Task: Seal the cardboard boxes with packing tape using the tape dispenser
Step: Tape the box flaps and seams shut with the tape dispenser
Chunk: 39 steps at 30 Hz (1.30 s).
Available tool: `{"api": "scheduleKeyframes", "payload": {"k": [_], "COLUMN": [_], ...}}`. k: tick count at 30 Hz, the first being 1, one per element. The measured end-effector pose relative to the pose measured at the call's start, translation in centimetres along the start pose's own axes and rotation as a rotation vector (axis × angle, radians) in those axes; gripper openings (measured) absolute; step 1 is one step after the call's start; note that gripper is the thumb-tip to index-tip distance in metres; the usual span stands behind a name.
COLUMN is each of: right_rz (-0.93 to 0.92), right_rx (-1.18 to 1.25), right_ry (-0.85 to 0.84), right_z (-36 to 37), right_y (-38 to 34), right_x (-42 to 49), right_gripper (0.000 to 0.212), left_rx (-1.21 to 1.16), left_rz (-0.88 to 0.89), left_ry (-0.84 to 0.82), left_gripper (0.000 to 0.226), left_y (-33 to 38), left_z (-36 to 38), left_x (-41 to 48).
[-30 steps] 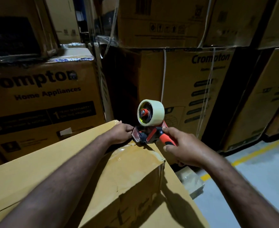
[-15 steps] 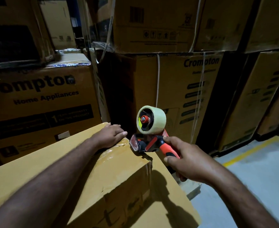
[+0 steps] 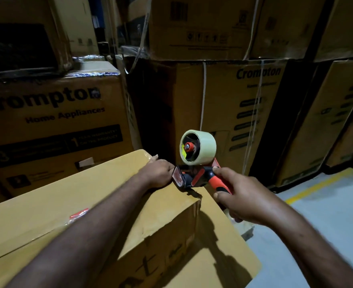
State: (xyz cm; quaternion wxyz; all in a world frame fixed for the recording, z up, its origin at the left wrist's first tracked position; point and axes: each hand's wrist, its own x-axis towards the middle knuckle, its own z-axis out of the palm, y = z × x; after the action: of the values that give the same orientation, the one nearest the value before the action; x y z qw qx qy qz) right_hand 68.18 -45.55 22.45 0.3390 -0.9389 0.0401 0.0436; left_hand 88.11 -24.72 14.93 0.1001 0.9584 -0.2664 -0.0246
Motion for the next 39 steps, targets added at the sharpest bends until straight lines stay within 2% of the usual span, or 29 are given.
{"api": "scheduleKeyframes", "payload": {"k": [7, 11, 15, 19, 21, 23, 25, 34, 39], "right_rz": [0.009, 0.015, 0.036, 0.026, 0.012, 0.002, -0.009, -0.085, -0.094], "right_rx": [-0.005, -0.054, -0.085, -0.025, -0.035, -0.047, -0.038, 0.002, 0.057], "right_ry": [-0.008, -0.001, 0.036, 0.055, 0.055, 0.048, 0.028, 0.063, 0.078], "right_z": [0.0, -0.9, -0.4, -0.2, -0.3, -0.4, -0.4, 1.2, 2.7], "right_y": [-0.2, 0.9, 1.5, 2.5, 2.8, 3.0, 3.1, 5.6, 8.1], "right_x": [-0.6, -3.8, -5.6, -5.8, -5.7, -5.5, -5.2, -5.1, -7.7], "right_gripper": [0.062, 0.062, 0.062, 0.062, 0.062, 0.062, 0.062, 0.067, 0.062], "left_rx": [0.130, 0.092, 0.057, 0.104, 0.012, -0.251, -0.382, -0.222, -0.224], "left_rz": [-0.022, -0.067, -0.069, -0.070, 0.018, 0.036, -0.011, -0.139, -0.138], "left_ry": [-0.094, -0.098, -0.118, -0.011, 0.082, 0.048, 0.011, -0.064, -0.062], "left_gripper": [0.044, 0.057, 0.058, 0.050, 0.038, 0.030, 0.030, 0.028, 0.043], "left_y": [0.0, 0.3, 0.7, 1.9, 3.2, 4.3, 4.4, 4.9, 5.9], "left_z": [-0.6, -1.2, -0.8, -0.9, -0.5, 0.0, 0.3, 0.4, -0.2], "left_x": [0.5, 0.4, 0.3, -0.6, -1.9, -3.0, -3.3, -3.2, -3.8]}}
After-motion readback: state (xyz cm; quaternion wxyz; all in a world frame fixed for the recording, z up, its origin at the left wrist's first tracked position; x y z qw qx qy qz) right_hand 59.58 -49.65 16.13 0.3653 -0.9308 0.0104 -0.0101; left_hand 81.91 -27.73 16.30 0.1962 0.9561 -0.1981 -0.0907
